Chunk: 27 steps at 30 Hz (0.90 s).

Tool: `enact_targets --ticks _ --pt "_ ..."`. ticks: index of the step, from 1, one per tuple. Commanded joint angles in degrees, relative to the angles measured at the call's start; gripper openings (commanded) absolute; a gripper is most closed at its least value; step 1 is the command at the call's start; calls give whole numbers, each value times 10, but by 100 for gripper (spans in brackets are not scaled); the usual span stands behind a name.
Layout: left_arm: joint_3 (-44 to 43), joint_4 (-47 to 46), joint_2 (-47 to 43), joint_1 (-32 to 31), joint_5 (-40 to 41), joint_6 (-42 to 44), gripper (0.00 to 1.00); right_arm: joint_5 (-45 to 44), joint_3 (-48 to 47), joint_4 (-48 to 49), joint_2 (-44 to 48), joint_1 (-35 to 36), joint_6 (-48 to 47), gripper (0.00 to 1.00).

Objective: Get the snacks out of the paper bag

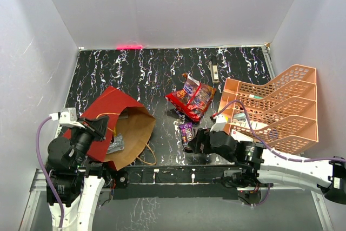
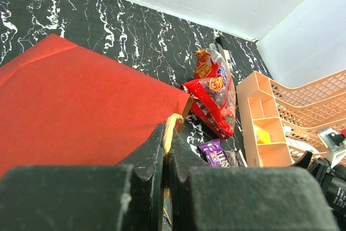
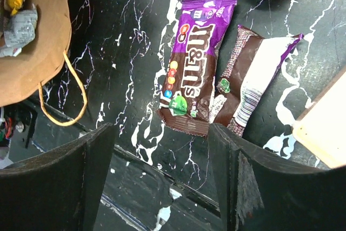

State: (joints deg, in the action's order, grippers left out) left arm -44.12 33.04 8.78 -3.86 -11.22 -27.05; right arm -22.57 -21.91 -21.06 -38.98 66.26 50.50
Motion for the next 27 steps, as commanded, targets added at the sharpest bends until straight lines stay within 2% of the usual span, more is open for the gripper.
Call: enact_targets --ticks 1,5,11,17,21,24,27 --pt "0 -16 -8 2 -2 2 0 16 -29 28 -1 -1 -71 73" --pt "-1 -17 0 2 -1 2 0 83 -34 162 -54 -1 -203 75" --pt "-1 -16 9 1 -3 2 0 270 -60 422 -229 0 -344 75" --pt "-3 -13 12 1 0 3 0 379 -116 642 -415 20 -457 75" --pt "-4 -12 8 2 3 3 0 462 -178 680 -516 32 -583 76" --pt "-4 -11 5 2 -1 3 0 502 -240 639 -583 33 -649 76" --pt "-3 -14 3 1 -2 3 0 507 -288 612 -636 36 -705 76"
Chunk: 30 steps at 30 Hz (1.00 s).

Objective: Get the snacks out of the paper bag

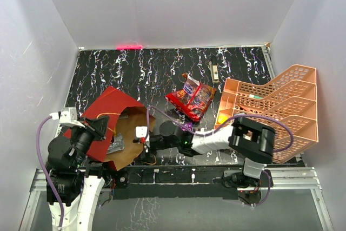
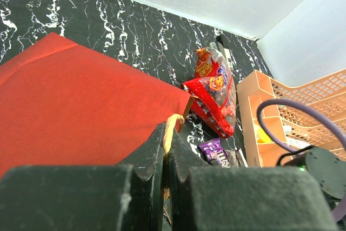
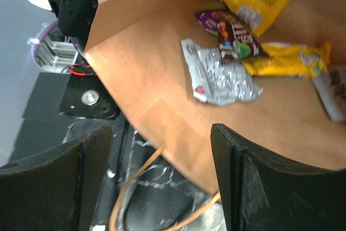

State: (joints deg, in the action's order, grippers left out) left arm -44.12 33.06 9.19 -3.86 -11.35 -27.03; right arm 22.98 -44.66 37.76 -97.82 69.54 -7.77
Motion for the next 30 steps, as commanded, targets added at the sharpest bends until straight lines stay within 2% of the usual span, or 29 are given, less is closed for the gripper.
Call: enact_targets --ticks 1,4,13,17,22,27,30 --pt "-3 -13 -3 1 1 2 0 51 -71 20 -62 4 -146 76" --pt "-2 -13 -9 1 4 1 0 38 -107 3 -105 7 -207 76" --pt "-1 -14 -7 -7 5 1 0 -32 -218 -29 -232 14 -274 74" --pt "-2 -14 -11 -8 7 0 0 -56 -235 11 -266 18 -278 71" --pt "-2 -13 -6 -8 9 0 0 -111 -245 94 -292 18 -273 50" --pt "-3 -13 -2 -8 11 0 0 -145 -229 104 -274 18 -262 21" --pt "-2 -13 -2 -9 18 -2 0 -159 -205 106 -244 18 -246 8"
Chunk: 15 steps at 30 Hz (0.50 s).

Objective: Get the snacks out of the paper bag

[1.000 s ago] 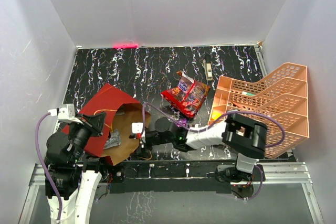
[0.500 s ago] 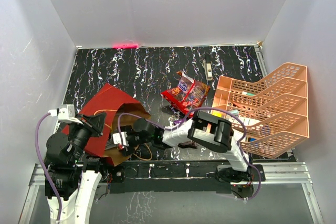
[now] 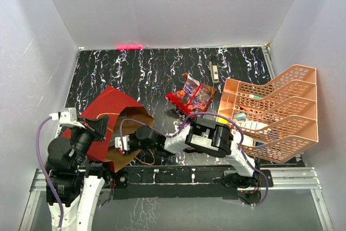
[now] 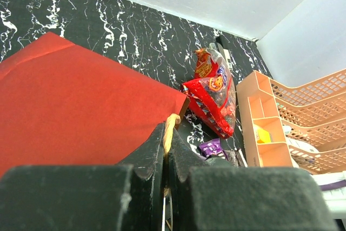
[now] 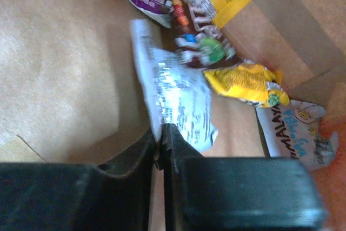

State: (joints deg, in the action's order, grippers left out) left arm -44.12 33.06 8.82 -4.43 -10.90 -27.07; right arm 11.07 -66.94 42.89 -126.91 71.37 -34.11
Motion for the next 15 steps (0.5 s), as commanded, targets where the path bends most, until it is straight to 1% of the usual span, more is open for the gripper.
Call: enact_targets --ticks 1,4,9,11,15 --pt "-3 -12 1 -2 16 -3 0 -49 29 57 58 0 27 7" --pt "-2 -9 5 -1 23 -5 0 -40 70 35 115 0 29 7" --pt "-3 -8 6 -1 34 -8 0 -5 119 -59 189 0 43 7" --pt "-2 -8 6 -1 36 -8 0 1 137 -94 218 1 64 7" --pt "-2 -8 5 -1 36 -9 0 11 203 -125 296 2 127 7"
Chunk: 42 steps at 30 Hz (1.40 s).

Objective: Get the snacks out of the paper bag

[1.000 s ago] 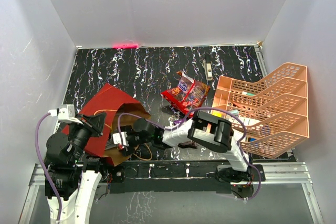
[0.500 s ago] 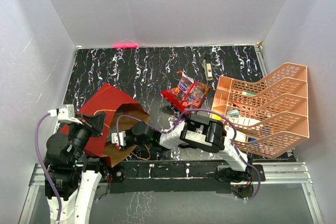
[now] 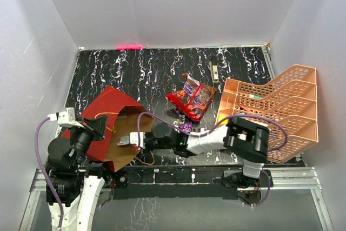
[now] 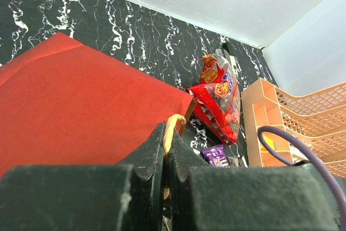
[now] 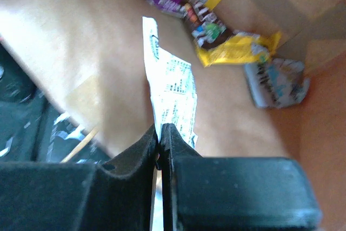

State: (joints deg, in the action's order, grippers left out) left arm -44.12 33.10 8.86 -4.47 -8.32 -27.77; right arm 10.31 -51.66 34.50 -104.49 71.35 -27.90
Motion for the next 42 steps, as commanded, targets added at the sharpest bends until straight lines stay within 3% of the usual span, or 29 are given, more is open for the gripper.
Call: enact_targets --ticks 1,9,12,16,22,28,34,42 --pt "-2 -8 3 -1 10 -2 0 23 65 -59 93 2 76 7" --pt "0 -9 -4 -1 11 -3 0 -24 171 -222 316 3 163 7" --pt "0 -11 -7 -1 9 -3 0 -141 192 -282 408 3 241 7" --pt "0 -10 -7 -1 10 -3 0 -422 165 -429 474 2 433 7" --pt "-1 -10 -4 -1 11 -4 0 -577 116 -607 453 0 607 7" --pt "0 -10 -8 -1 8 -3 0 -602 84 -643 379 -4 624 8" --pt "-2 -9 -4 -1 6 -2 0 -593 83 -613 316 -4 623 8" --pt "-1 -9 -2 -1 5 -2 0 -542 123 -537 324 -4 592 22"
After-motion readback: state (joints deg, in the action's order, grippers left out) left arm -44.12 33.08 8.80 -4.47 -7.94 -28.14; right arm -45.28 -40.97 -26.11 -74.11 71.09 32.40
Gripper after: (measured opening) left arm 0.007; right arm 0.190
